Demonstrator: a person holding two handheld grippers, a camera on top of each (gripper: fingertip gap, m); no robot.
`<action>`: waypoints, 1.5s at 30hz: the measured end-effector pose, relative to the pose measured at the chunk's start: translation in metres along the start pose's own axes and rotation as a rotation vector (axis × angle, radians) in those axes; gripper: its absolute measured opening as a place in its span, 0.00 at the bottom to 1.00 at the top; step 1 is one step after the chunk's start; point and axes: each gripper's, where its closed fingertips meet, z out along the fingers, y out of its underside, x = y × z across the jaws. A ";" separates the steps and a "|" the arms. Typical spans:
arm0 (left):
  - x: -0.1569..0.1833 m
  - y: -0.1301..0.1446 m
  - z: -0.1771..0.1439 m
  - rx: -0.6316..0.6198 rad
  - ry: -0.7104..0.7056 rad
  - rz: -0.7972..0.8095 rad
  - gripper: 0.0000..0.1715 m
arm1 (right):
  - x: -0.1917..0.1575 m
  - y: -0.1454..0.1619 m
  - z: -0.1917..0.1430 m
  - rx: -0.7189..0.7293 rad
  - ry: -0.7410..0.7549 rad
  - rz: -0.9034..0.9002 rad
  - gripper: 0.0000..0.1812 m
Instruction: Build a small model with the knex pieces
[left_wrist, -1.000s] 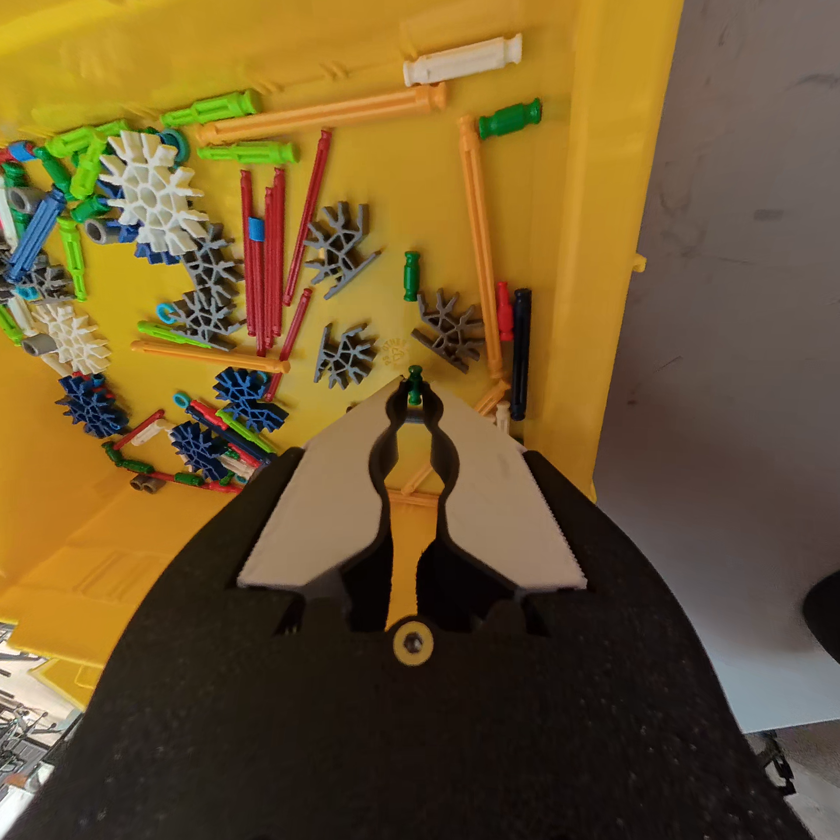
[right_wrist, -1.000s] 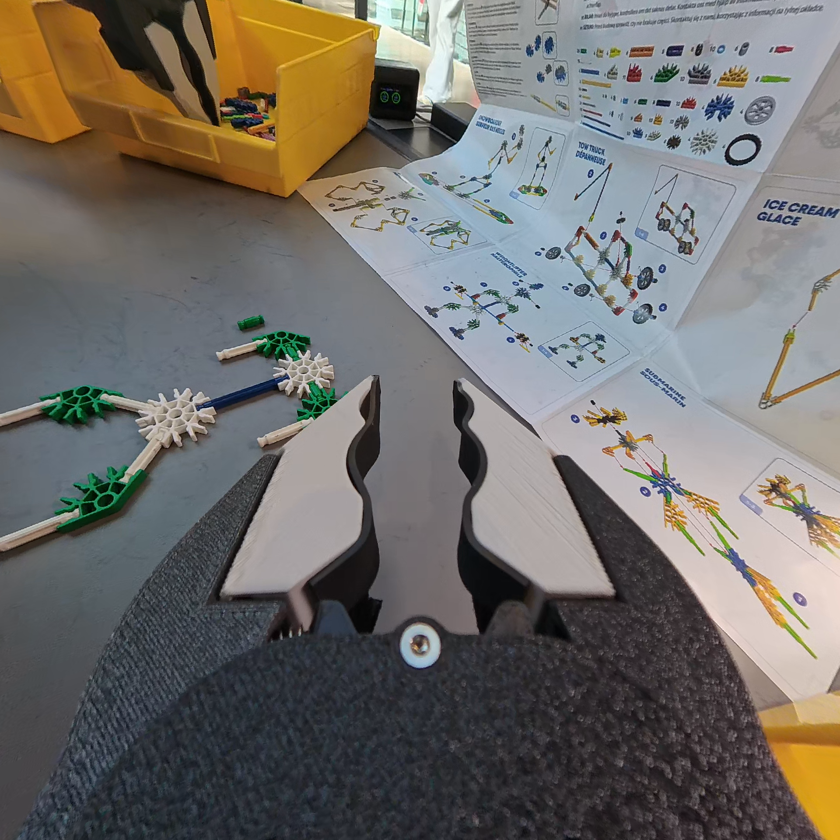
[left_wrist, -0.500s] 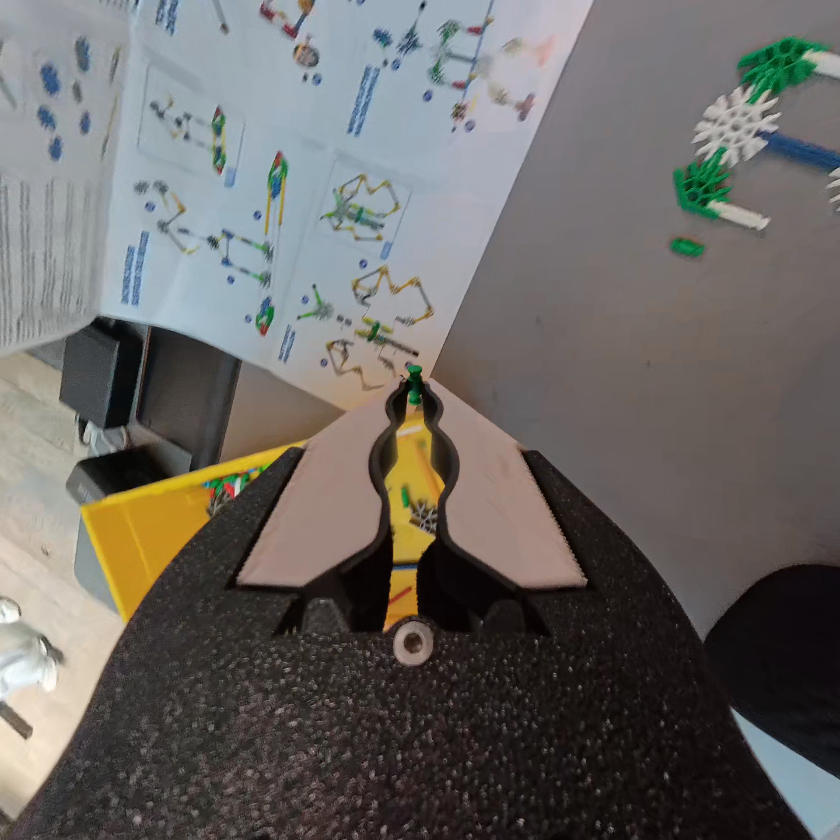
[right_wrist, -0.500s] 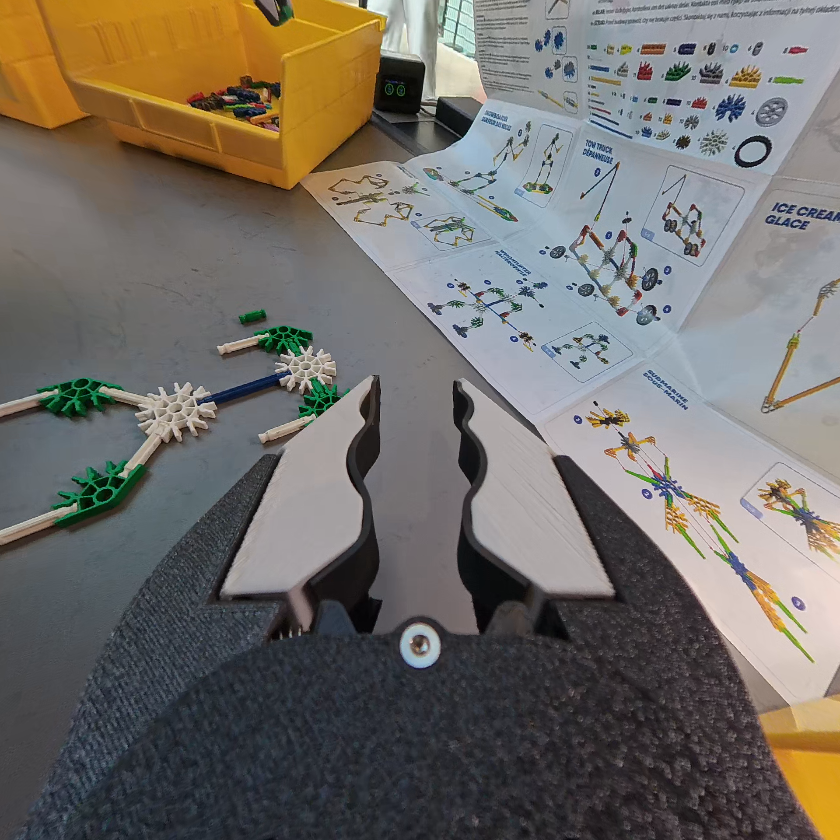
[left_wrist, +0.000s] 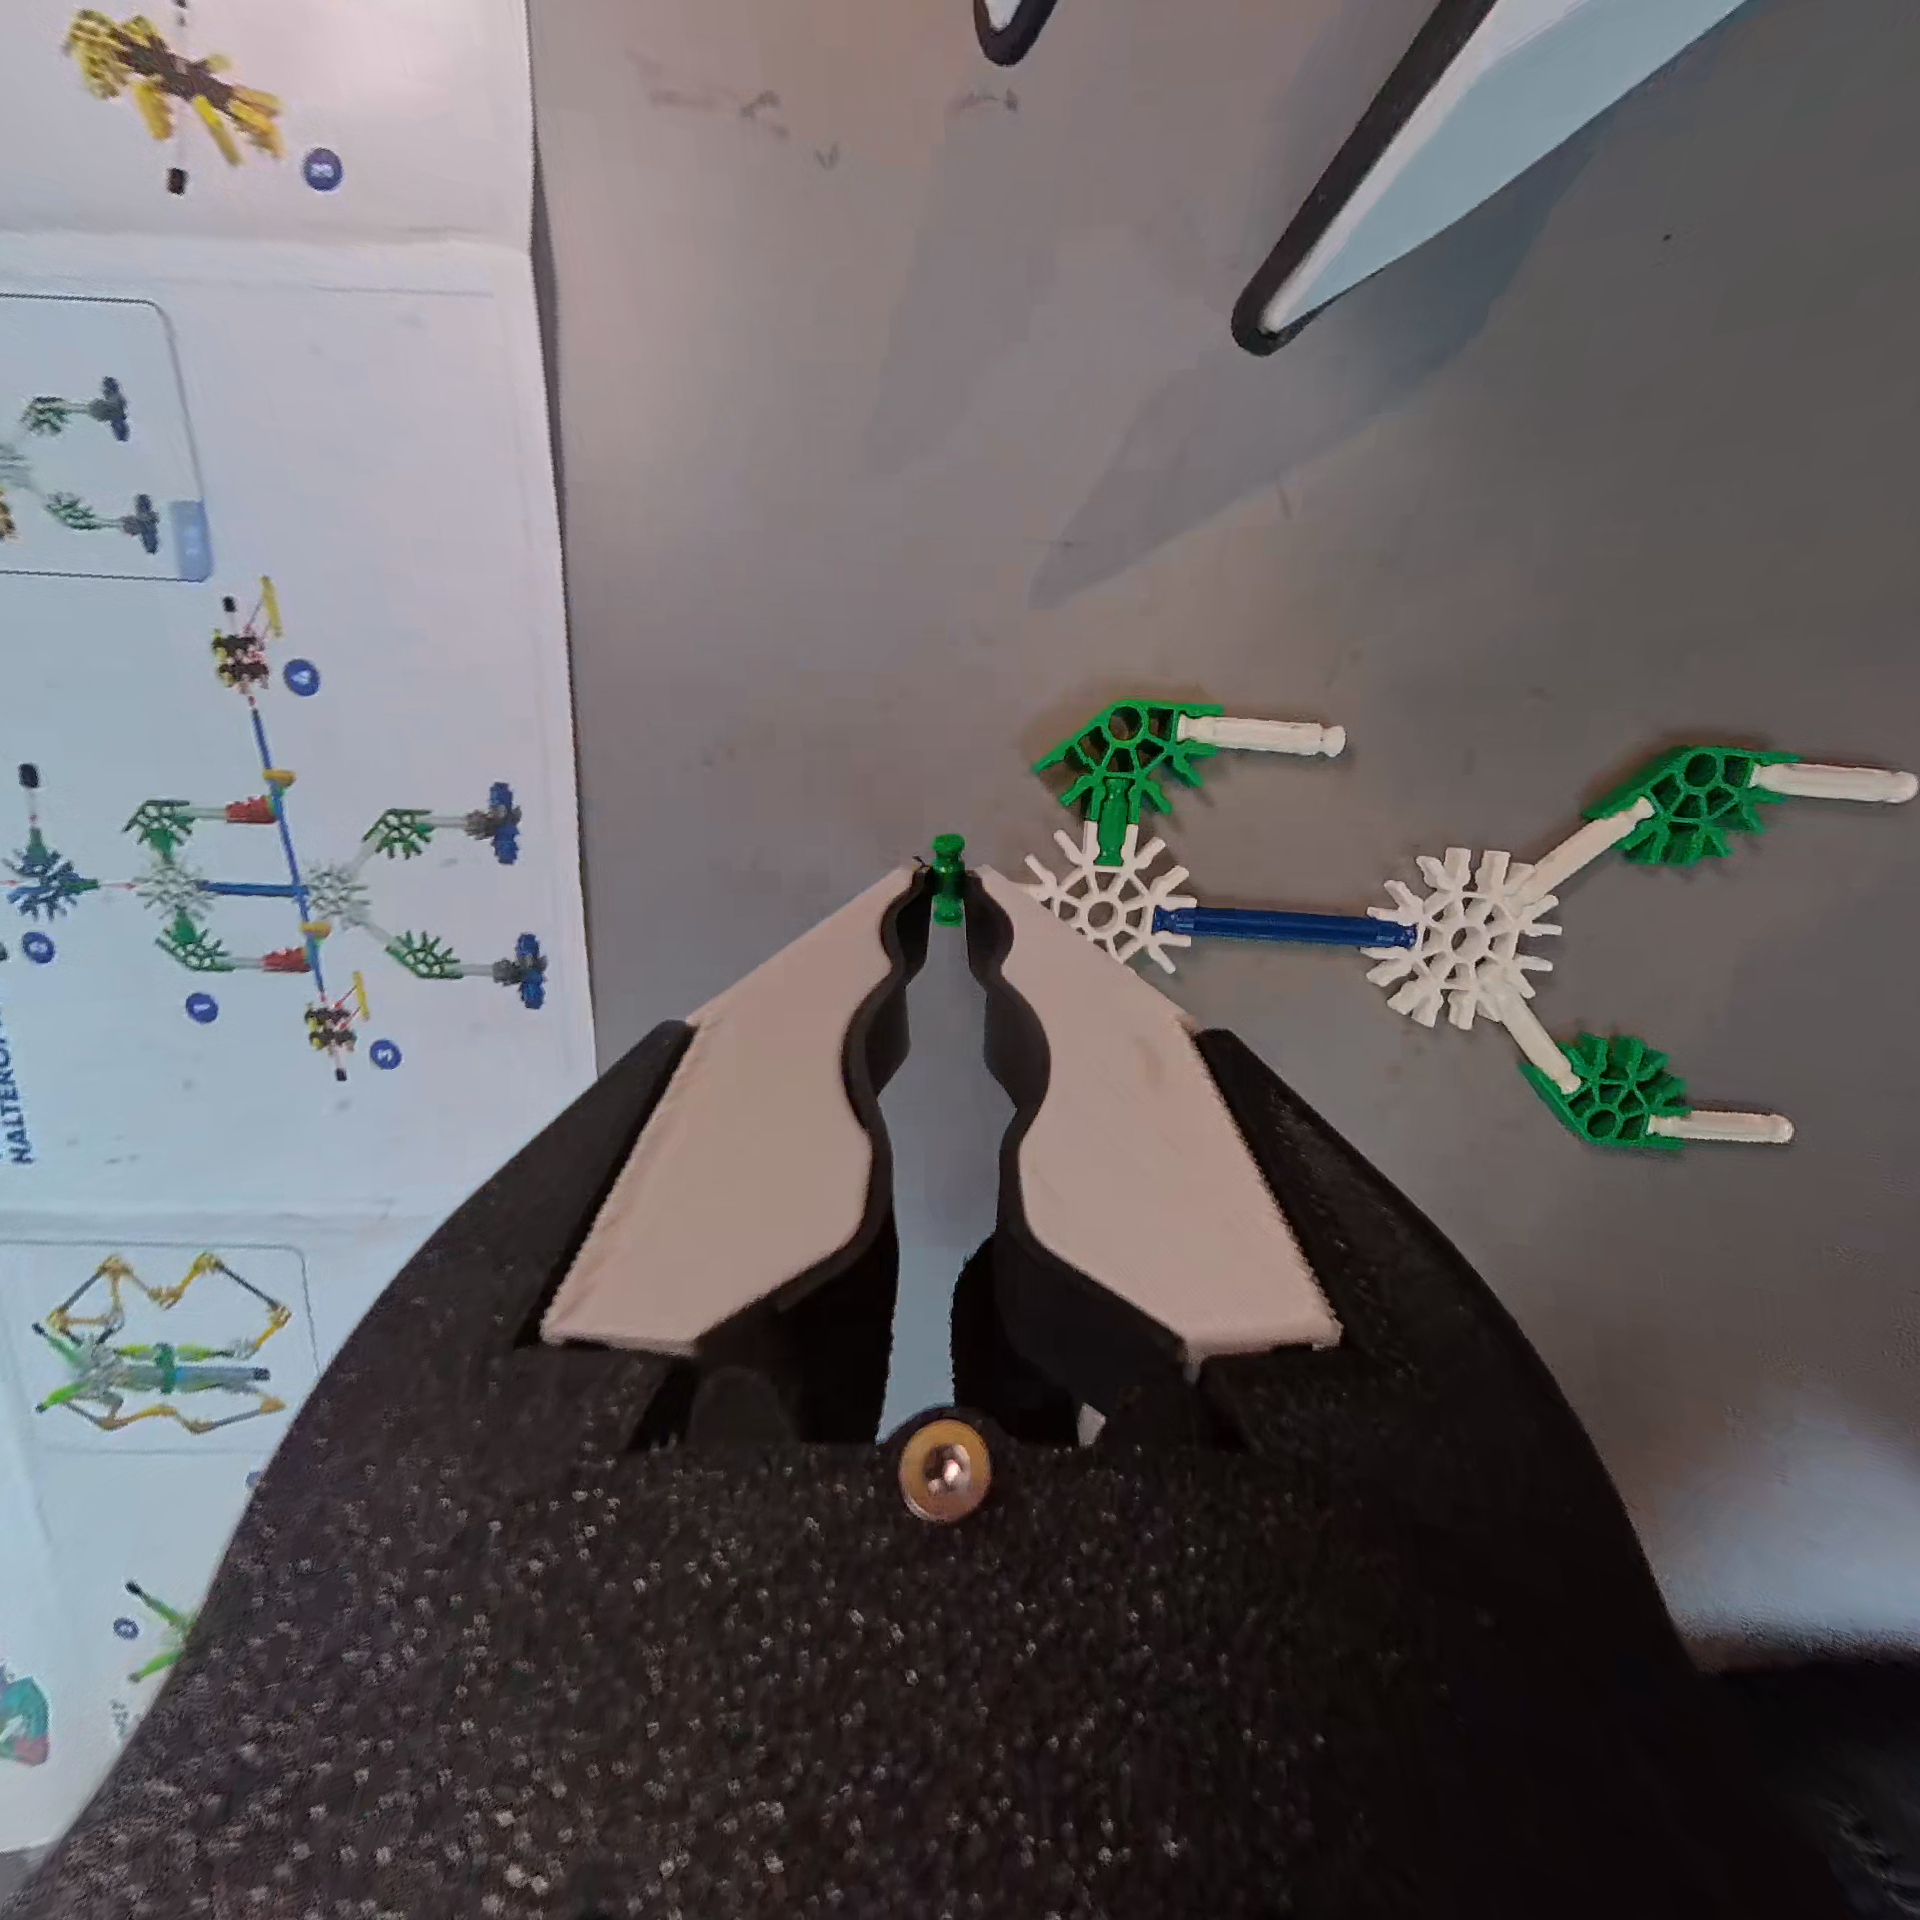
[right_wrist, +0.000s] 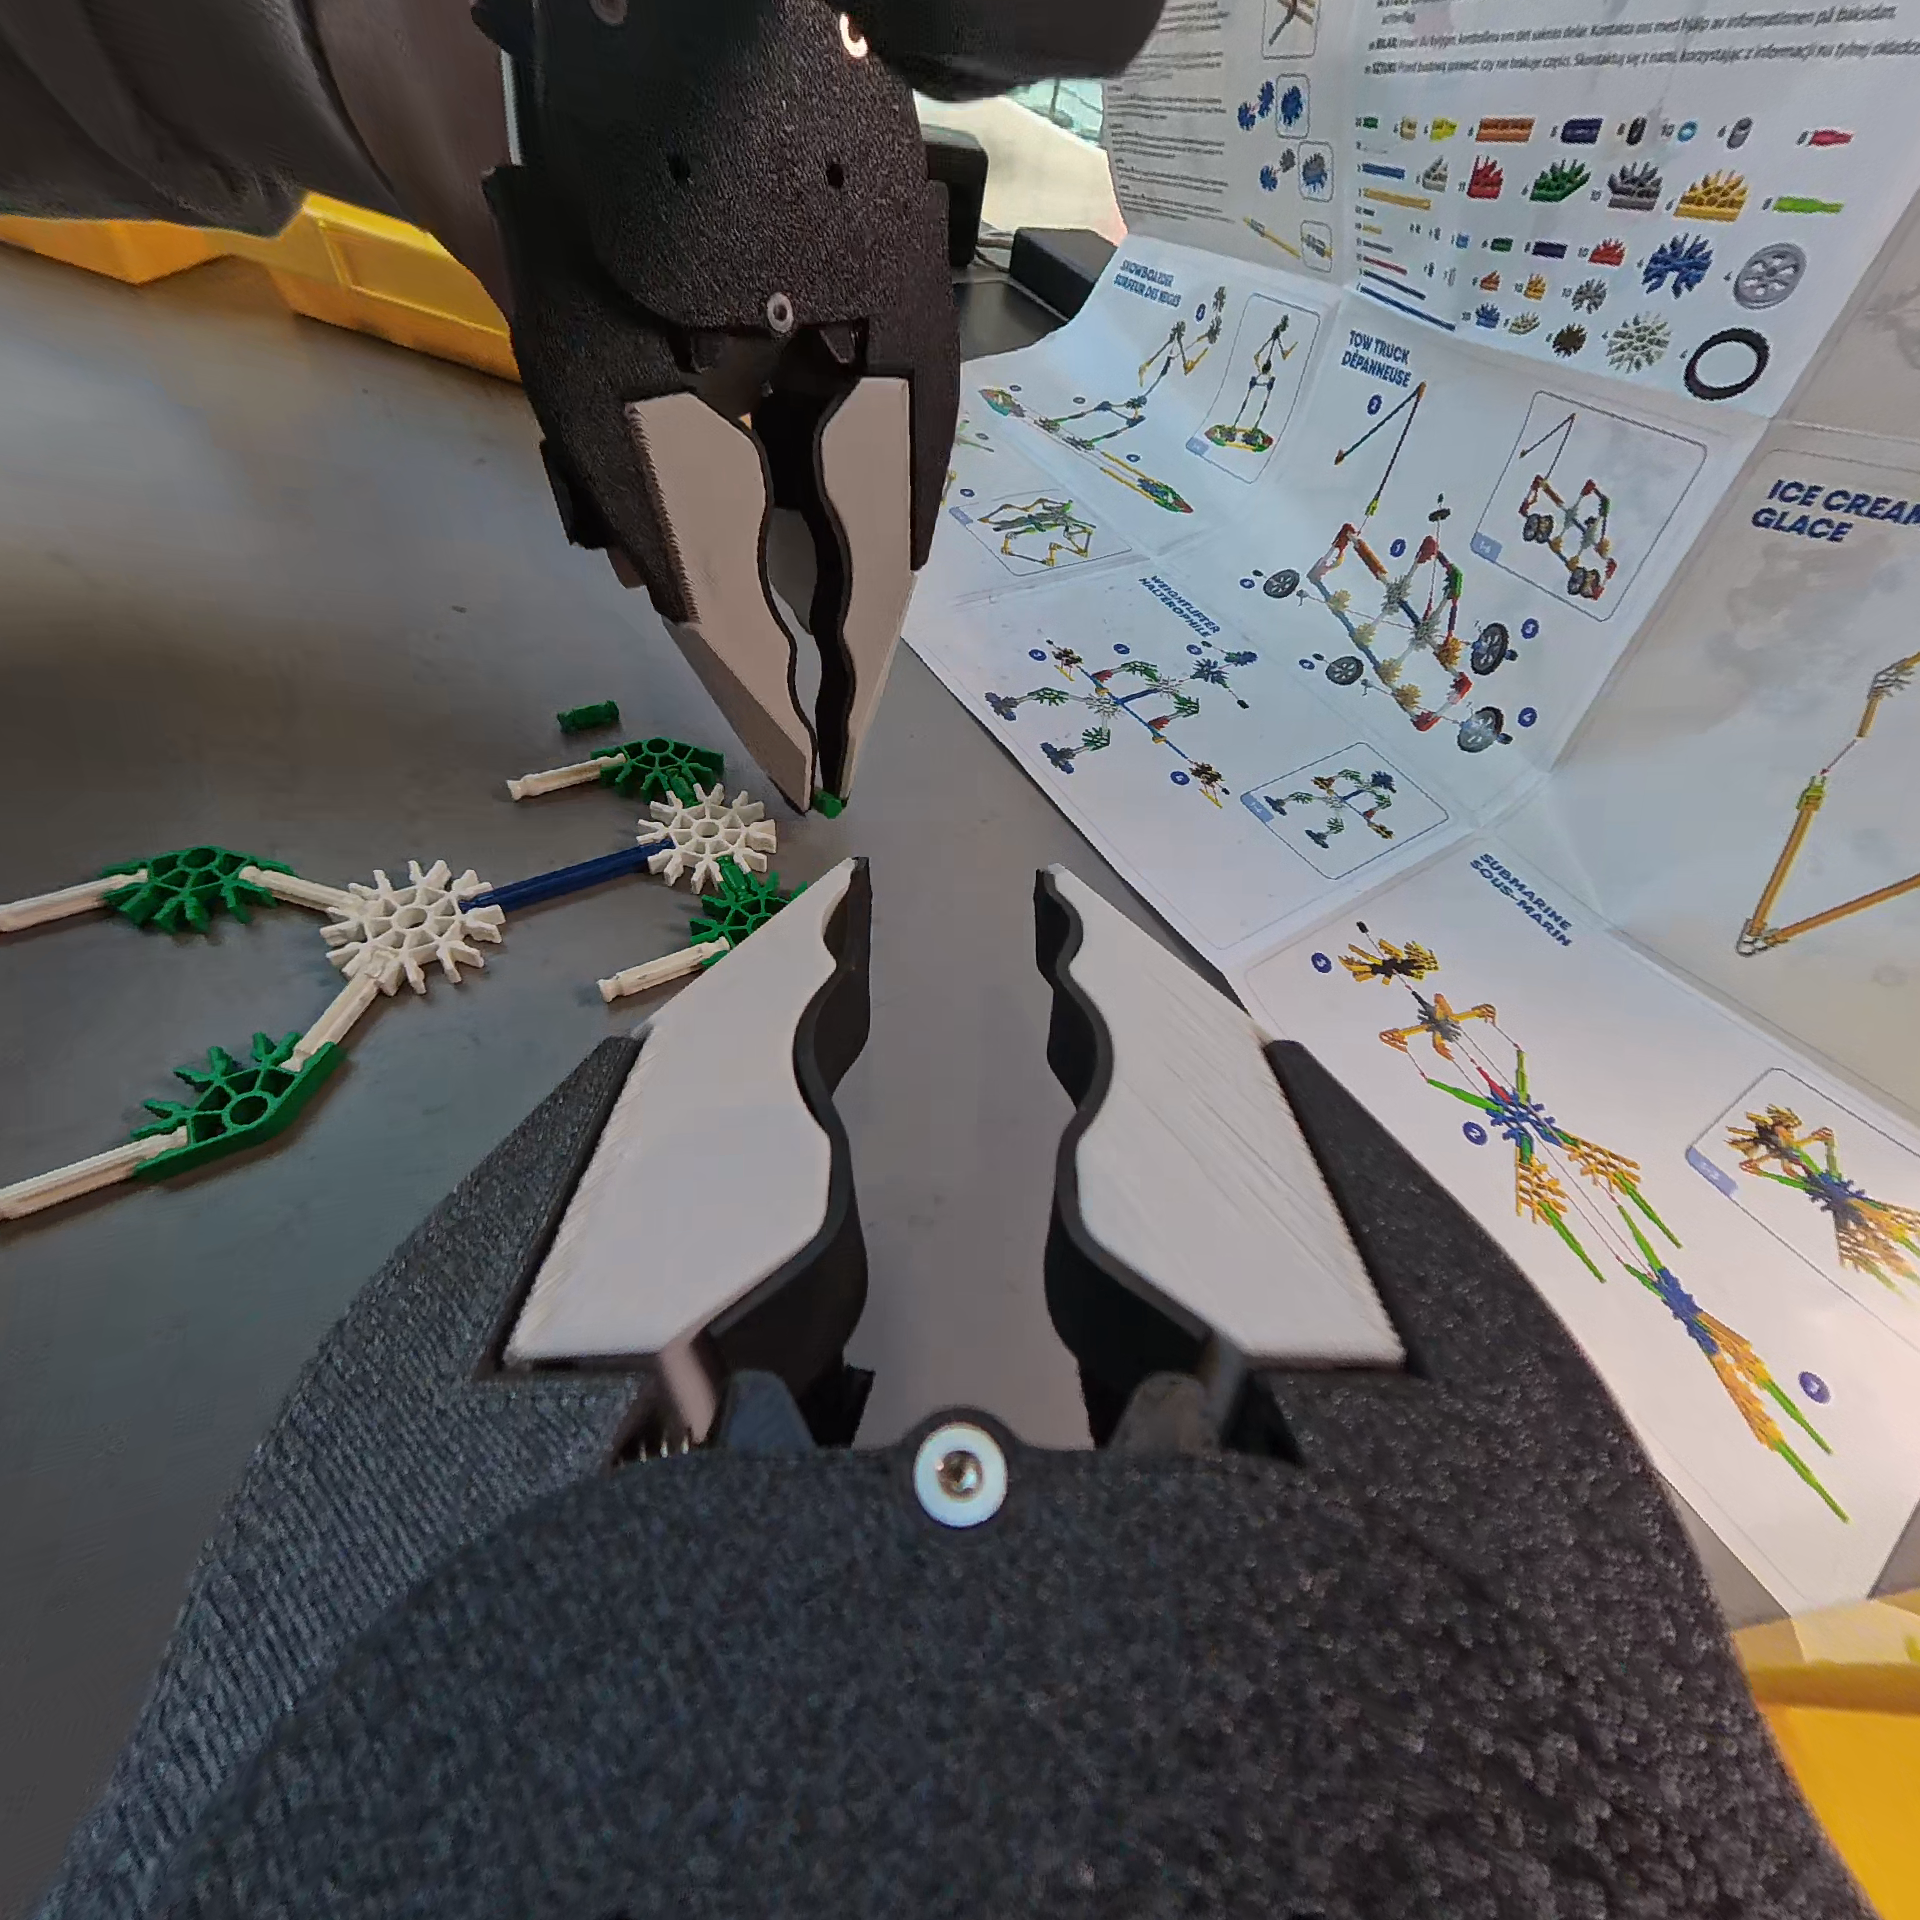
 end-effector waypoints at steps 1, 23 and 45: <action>0.001 0.001 0.004 -0.017 0.007 0.006 0.03 | 0.000 0.000 0.000 -0.001 -0.002 -0.003 0.17; -0.015 0.064 -0.134 0.497 -0.261 -0.306 0.15 | -0.004 0.001 0.000 -0.008 -0.011 -0.015 0.17; -0.093 0.346 -0.259 0.204 -0.737 -0.858 0.15 | -0.006 0.004 0.004 -0.034 0.005 -0.037 0.17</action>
